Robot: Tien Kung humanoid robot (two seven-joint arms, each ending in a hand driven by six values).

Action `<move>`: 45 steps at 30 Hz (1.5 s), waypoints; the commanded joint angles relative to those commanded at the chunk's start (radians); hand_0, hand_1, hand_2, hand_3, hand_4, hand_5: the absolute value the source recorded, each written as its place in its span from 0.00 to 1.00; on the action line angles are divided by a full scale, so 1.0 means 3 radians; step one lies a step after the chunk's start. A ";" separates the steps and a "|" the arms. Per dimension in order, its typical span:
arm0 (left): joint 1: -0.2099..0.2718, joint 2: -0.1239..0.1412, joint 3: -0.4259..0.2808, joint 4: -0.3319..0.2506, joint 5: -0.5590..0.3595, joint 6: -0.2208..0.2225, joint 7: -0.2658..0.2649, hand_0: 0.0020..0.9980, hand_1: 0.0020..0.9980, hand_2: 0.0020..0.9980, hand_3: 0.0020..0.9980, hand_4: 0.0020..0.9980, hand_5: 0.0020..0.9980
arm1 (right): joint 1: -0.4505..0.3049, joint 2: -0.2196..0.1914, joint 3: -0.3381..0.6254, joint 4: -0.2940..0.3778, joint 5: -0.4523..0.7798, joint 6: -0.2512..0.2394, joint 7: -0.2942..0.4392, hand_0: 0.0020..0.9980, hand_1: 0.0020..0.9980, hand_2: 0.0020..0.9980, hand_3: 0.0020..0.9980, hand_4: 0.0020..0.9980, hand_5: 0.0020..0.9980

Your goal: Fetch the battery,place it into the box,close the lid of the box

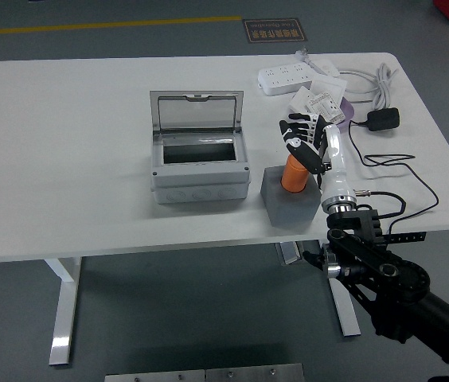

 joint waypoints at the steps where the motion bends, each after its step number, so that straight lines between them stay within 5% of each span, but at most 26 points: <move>1: 0.0000 0.0000 -0.0002 0.0000 0.0002 0.0001 0.0001 0.57 0.58 0.61 0.63 0.65 0.00 | 0.0000 0.0000 -0.0003 -0.0002 0.0001 0.0002 -0.0001 0.60 0.57 0.54 0.59 0.77 0.33; 8: -0.0008 0.0003 0.0001 0.0000 0.0014 0.0013 -0.0004 0.57 0.58 0.61 0.63 0.65 0.00 | -0.0004 -0.0001 -0.0037 -0.0030 0.0009 0.0016 -0.0009 0.61 0.62 0.62 0.64 0.77 0.32; 31: -0.0021 0.0001 -0.0006 0.0000 0.0040 0.0023 -0.0006 0.57 0.58 0.61 0.63 0.65 0.00 | -0.0057 -0.0028 -0.0116 -0.0077 -0.0017 0.0029 -0.0056 0.60 0.62 0.62 0.63 0.77 0.33; 32: -0.0021 0.0002 -0.0005 0.0000 0.0040 0.0024 -0.0006 0.57 0.58 0.61 0.63 0.65 0.00 | -0.0059 -0.0030 -0.0119 -0.0083 -0.0021 0.0032 -0.0061 0.60 0.62 0.61 0.63 0.72 0.27; 37: -0.0021 0.0003 -0.0003 0.0000 0.0046 0.0025 -0.0005 0.57 0.58 0.61 0.63 0.65 0.00 | -0.0070 -0.0034 -0.0137 -0.0106 -0.0041 0.0050 -0.0087 0.60 0.62 0.61 0.63 0.72 0.27; 38: -0.0020 0.0004 0.0002 0.0000 0.0043 0.0026 -0.0006 0.57 0.58 0.61 0.63 0.65 0.00 | -0.0071 -0.0035 -0.0141 -0.0108 -0.0047 0.0055 -0.0093 0.62 0.62 0.59 0.61 0.51 0.14; 45: -0.0022 0.0005 0.0004 0.0000 0.0050 0.0028 -0.0003 0.57 0.58 0.61 0.63 0.65 0.00 | -0.0077 -0.0036 -0.0161 -0.0124 -0.0080 0.0086 -0.0125 0.62 0.62 0.58 0.61 0.45 0.11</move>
